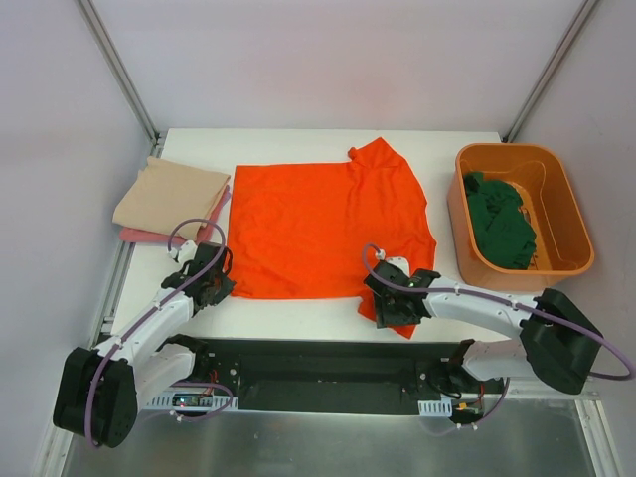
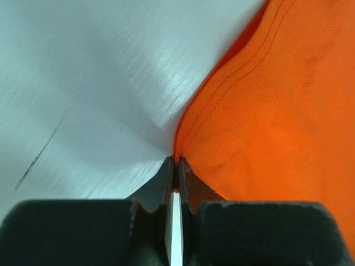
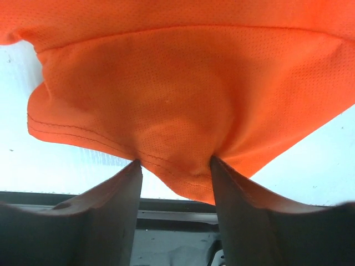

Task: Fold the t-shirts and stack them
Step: Grap the side of the flattened tshirt closest away from the robot with both arms

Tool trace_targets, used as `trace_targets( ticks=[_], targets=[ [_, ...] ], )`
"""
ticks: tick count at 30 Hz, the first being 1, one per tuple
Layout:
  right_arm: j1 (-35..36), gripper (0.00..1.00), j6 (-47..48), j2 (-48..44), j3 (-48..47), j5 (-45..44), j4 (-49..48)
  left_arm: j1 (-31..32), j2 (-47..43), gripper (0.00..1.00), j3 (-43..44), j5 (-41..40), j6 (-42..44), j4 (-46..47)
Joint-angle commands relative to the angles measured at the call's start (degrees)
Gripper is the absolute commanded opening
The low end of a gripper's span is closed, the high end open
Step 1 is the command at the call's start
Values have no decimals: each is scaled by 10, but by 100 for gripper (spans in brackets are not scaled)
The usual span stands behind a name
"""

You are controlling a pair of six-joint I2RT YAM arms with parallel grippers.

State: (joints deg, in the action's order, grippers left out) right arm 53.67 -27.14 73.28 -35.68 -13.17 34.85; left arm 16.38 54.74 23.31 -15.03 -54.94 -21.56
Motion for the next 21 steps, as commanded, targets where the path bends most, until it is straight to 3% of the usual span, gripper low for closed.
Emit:
trace_targets(
  ticks=[1, 2, 4, 10, 16, 21],
  targets=[
    [1, 44, -45, 42, 18, 0, 13, -6, 2, 0, 5, -2, -7, -15],
    [2, 31, -49, 39, 18, -4, 21, -6, -2, 0, 7, 2, -5, -15],
    [8, 17, -56, 21, 21, -5, 30, -6, -11, 0, 3, 3, 0, -17],
    [39, 1, -65, -90, 36, 32, 99, -6, -75, 0, -3, 0, 9, -59],
    [81, 0, -79, -194, 53, 122, 139, -6, -149, 0, -20, 21, 0, -113],
    [84, 1, -68, -229, 46, 92, 173, -6, -189, 0, -27, 26, -12, -133]
  ],
)
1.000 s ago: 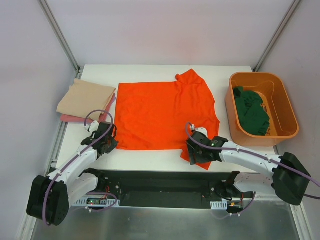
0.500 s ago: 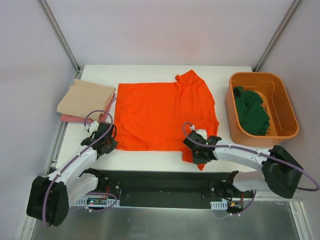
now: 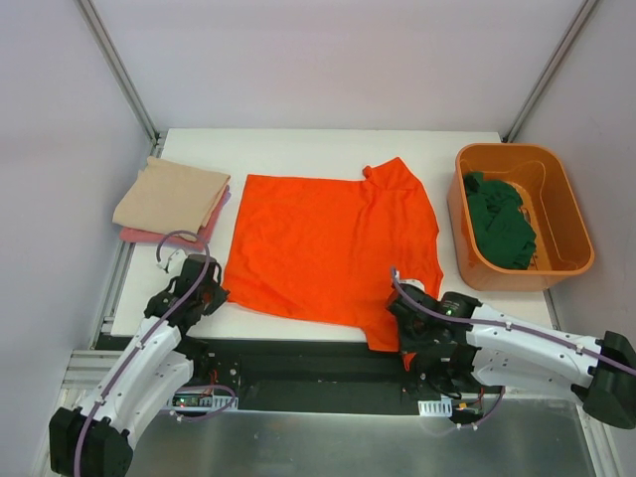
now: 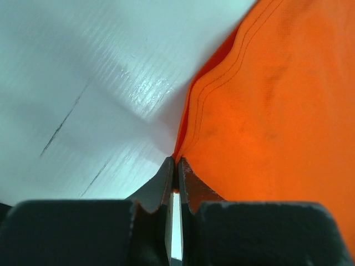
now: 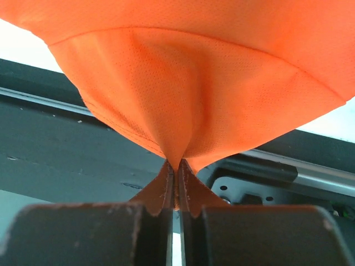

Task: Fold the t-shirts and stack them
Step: Grap the side of the flattened tshirt closest away from the robot with both arms

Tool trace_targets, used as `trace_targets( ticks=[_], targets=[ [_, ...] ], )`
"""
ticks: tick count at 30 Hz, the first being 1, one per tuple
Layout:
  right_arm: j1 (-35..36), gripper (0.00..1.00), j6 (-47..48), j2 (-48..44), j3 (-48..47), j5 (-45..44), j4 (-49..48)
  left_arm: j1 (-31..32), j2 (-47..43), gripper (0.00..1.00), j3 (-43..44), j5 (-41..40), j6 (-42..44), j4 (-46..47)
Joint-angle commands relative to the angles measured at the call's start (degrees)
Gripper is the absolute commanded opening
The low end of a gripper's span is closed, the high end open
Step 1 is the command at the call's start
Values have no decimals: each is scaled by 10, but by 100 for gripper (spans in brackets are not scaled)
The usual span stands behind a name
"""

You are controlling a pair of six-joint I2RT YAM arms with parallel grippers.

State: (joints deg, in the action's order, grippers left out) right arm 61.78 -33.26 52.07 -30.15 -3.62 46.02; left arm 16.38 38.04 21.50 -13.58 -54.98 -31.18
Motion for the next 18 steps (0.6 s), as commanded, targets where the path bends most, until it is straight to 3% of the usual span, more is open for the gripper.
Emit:
trace_targets(
  ticks=[1, 6, 13, 18],
  targets=[
    [2, 0, -4, -17, -19, -23, 71, -6, -21, 0, -4, 12, -9, -37],
    [-13, 1, -29, -37, -51, -133, 104, -6, 4, 0, 34, 8, -7, -34],
    [-70, 0, 57, -35, -126, -187, 79, -6, 62, 0, 80, 8, -7, 9],
    [-148, 0, 136, -11, -155, -171, 24, -6, 104, 0, 105, -17, -6, 43]
  ],
)
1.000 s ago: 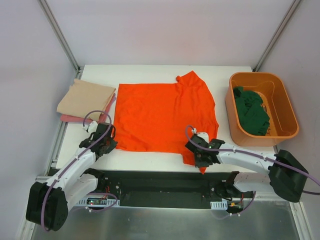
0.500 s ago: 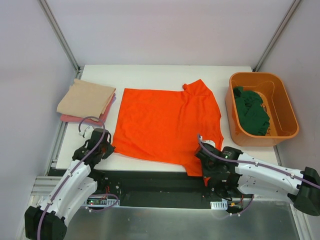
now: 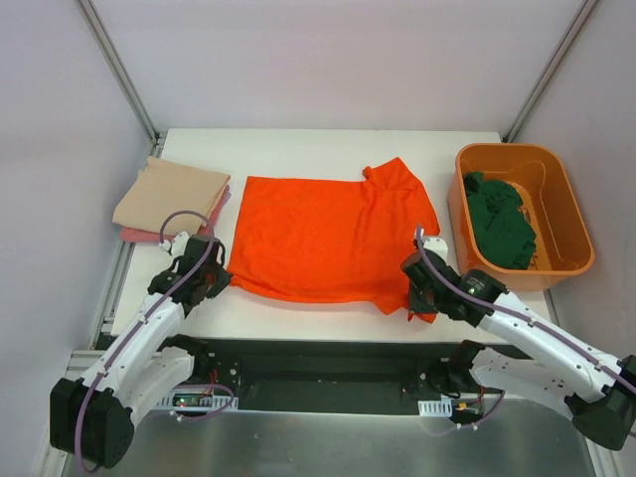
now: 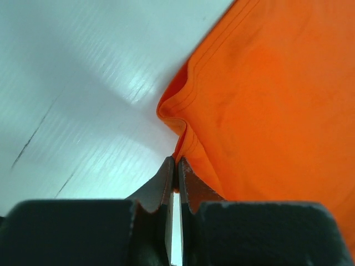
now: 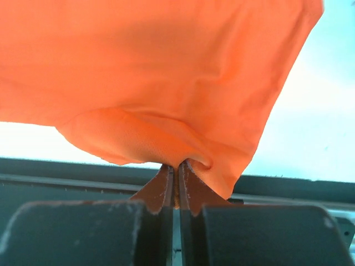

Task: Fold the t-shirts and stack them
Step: Grap the side of the flattened tshirt closest away from the robot with both arms, then fold the flattened tshirt in 1/3 of the way

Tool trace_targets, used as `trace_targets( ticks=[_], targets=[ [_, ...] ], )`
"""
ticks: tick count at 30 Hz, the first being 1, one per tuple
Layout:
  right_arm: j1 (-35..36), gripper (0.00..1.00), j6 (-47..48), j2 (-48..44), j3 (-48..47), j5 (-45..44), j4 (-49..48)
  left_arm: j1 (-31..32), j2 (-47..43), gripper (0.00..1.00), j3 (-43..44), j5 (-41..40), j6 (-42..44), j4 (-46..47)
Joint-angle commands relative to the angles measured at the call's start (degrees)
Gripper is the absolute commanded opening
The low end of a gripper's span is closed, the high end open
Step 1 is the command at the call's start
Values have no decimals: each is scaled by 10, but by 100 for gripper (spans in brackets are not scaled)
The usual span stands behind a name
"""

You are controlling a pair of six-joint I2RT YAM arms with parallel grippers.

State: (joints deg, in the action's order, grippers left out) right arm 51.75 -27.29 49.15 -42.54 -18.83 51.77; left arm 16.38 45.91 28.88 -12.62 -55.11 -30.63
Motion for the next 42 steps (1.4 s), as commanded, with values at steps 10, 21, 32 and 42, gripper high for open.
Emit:
trace_targets(
  ticks=[10, 21, 32, 42],
  targets=[
    [-162, 0, 214, 131, -67, 21, -155, -6, 201, 0, 117, -62, -17, 76],
    [-246, 0, 249, 297, -131, 41, -193, -8, 300, 0, 173, -114, -27, 78],
    [-275, 8, 318, 401, -176, -3, -282, -14, 385, 13, 231, -124, -18, 79],
    [-272, 78, 322, 394, -227, -29, -261, -12, 299, 99, 250, -40, 78, 80]
  ],
)
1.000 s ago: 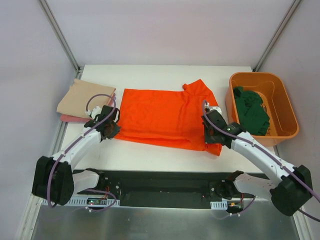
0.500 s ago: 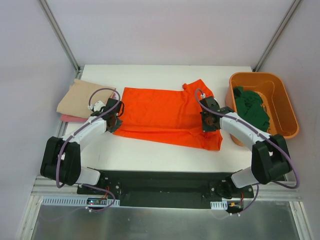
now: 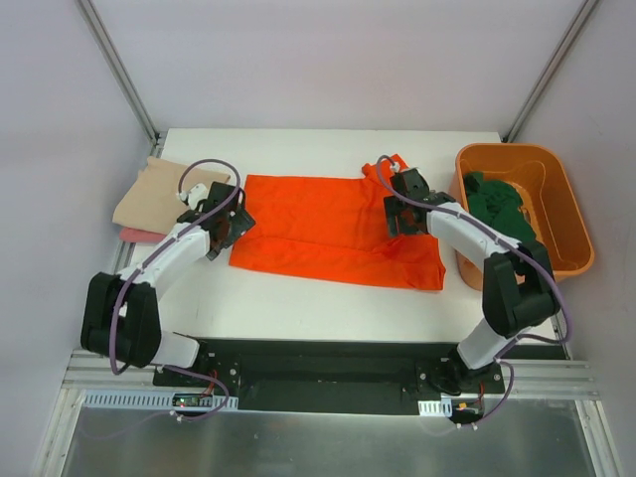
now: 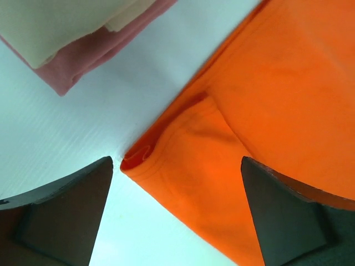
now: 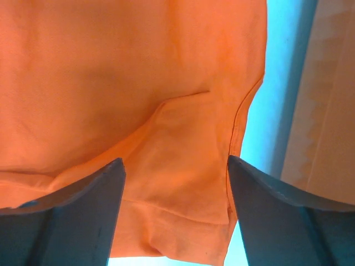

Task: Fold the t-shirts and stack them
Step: Fold the flattened tshirt in 1/3 of the way

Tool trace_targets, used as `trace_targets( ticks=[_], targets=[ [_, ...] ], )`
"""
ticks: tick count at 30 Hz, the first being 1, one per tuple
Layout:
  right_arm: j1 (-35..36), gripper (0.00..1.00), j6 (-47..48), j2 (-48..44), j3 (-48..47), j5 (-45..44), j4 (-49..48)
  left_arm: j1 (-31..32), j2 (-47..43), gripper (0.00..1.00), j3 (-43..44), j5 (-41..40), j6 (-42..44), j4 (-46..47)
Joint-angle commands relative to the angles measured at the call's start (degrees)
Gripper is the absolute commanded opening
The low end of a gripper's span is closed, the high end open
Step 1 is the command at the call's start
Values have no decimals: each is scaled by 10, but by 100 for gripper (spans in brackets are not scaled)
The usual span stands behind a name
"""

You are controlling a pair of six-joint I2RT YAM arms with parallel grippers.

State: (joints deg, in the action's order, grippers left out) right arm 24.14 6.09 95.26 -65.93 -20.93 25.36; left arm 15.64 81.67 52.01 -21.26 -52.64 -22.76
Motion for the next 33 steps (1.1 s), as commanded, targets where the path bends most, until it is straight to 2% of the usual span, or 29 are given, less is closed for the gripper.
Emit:
trace_targets(
  ticks=[1, 2, 3, 8, 10, 13, 17, 23, 26, 33],
  targets=[
    [7, 90, -23, -88, 30, 13, -7, -3, -65, 99, 14, 75, 61, 4],
    [9, 99, -32, -113, 49, 47, -17, -3, -69, 99, 12, 95, 68, 5],
    [9, 97, -46, -135, 73, 78, -27, -2, -71, 99, 8, 116, 73, 8],
    [10, 96, -99, -191, 171, 223, -74, 11, -71, 99, -21, 189, 81, 57],
    [10, 96, -102, -189, 193, 244, -99, 18, -53, 99, -24, 212, 89, 77],
    [10, 96, -90, -161, 188, 253, -125, 19, 2, 99, -2, 266, 104, 79],
    [13, 96, -99, -87, 129, 294, -129, 19, 65, 99, 16, 276, 103, 80],
    [12, 96, -93, 41, 19, 278, -137, 19, 116, 99, 27, 239, 109, 80],
    [12, 96, -88, 76, -38, 234, -93, 19, 121, 99, 28, 228, 112, 79],
    [12, 96, -81, 16, -11, 144, -53, 18, 108, 99, 8, 196, 116, 75]
  ],
)
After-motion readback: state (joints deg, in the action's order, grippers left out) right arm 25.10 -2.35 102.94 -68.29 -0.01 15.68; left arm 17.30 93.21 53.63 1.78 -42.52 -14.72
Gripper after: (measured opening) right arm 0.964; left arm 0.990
